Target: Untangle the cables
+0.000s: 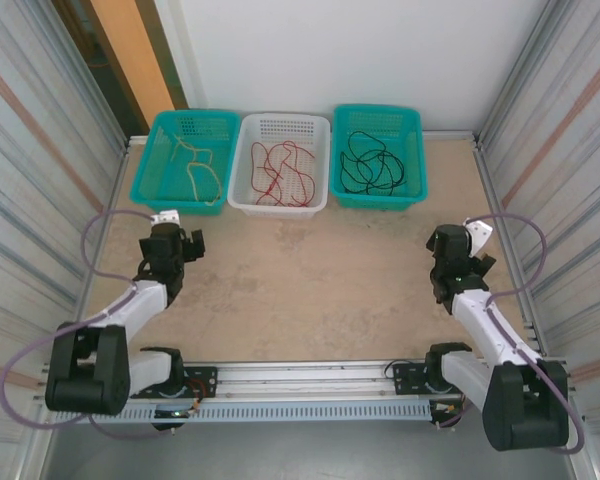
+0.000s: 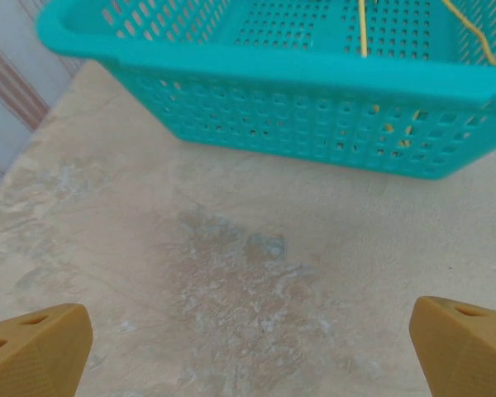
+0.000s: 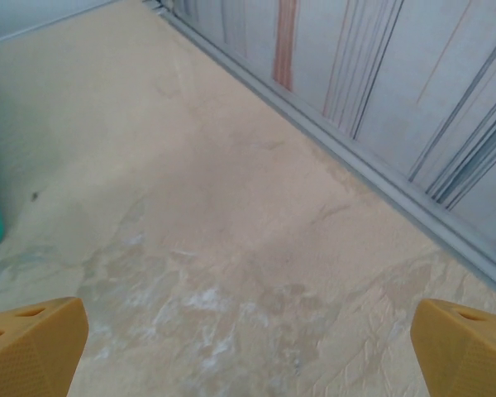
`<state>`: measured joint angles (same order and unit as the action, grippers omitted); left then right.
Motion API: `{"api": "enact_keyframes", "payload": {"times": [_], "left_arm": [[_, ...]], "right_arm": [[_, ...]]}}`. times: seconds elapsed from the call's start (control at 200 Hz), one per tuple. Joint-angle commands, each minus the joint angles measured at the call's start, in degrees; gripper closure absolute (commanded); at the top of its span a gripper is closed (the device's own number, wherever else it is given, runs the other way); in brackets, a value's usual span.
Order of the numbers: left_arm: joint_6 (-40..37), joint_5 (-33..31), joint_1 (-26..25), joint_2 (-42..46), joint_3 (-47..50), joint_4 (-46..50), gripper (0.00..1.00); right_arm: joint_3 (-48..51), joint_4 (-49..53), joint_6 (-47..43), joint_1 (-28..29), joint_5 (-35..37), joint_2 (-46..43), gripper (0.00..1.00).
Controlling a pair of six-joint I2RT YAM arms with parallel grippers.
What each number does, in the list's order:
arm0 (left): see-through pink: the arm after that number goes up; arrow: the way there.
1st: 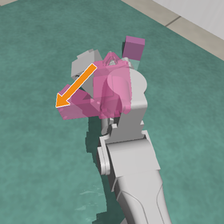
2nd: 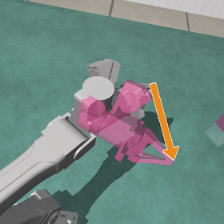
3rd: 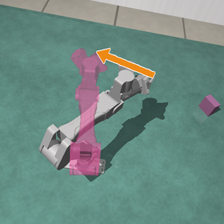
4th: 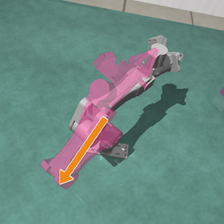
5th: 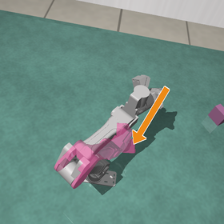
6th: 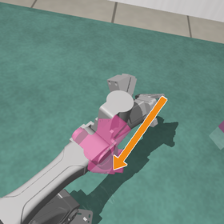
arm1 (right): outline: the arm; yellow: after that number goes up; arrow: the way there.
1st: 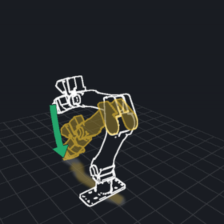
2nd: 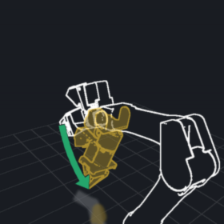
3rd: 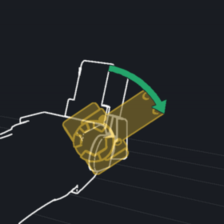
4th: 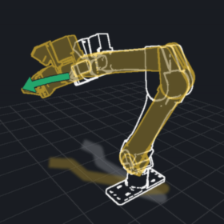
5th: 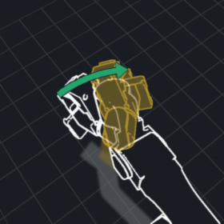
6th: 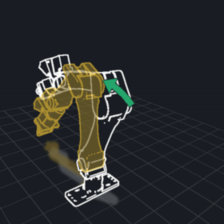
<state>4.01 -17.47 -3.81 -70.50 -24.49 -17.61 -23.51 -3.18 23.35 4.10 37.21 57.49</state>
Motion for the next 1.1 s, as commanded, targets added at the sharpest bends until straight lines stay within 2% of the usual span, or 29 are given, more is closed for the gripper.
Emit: {"api": "enact_keyframes", "payload": {"times": [0.0,0.09,0.18,0.246,0.306,0.381,0.406,0.456,0.506,0.561,0.606,1.097], "left_arm": [[-2.07,8.15,2.96,-4.21,-0.05,-11.71,0.01],[-3.98,11.53,3.26,-9.29,2.17,-24.36,0.01],[-6.53,15.48,3.11,-16.99,4.40,-36.34,0.01],[-6.70,17.60,3.06,-15.10,2.23,-28.69,0.01],[-7.56,17.73,2.99,-16.75,2.55,-32.41,0.01],[-6.81,17.26,2.98,-15.80,0.97,-27.45,0.01],[-6.91,17.07,2.91,-16.33,1.24,-28.86,0.01],[-7.00,16.83,2.77,-16.33,1.31,-28.93,0.01],[-6.99,17.18,2.77,-16.04,1.06,-27.82,0.01],[-7.00,17.10,2.80,-16.14,1.24,-28.40,0.01],[-7.02,17.09,2.76,-15.96,1.10,-27.83,0.01],[-7.79,15.78,1.79,-16.07,1.10,-27.93,0.01]], "right_arm": [[4.52,-17.70,-8.07,-0.25,0.95,4.55,0.01],[6.25,-27.84,-13.05,-0.52,-5.34,9.92,0.01],[5.66,-34.42,-16.44,-0.54,-16.57,14.31,0.01],[5.41,-40.79,-19.19,-0.56,-23.16,18.32,0.01],[4.68,-45.56,-22.37,-0.45,-27.74,23.95,0.01],[4.42,-53.70,-19.84,-3.89,-31.56,32.08,0.01],[3.45,-51.93,-18.59,-4.93,-31.91,32.07,0.01],[0.18,-41.55,-16.95,-6.08,-32.85,30.21,0.01],[1.17,-46.52,-17.54,-5.57,-31.71,31.85,0.01],[0.12,-42.25,-17.13,-5.70,-31.86,30.61,0.01],[0.63,-44.57,-17.36,-5.66,-31.89,31.33,0.01],[0.62,-43.75,-17.45,-5.57,-31.93,30.78,0.01]]}}
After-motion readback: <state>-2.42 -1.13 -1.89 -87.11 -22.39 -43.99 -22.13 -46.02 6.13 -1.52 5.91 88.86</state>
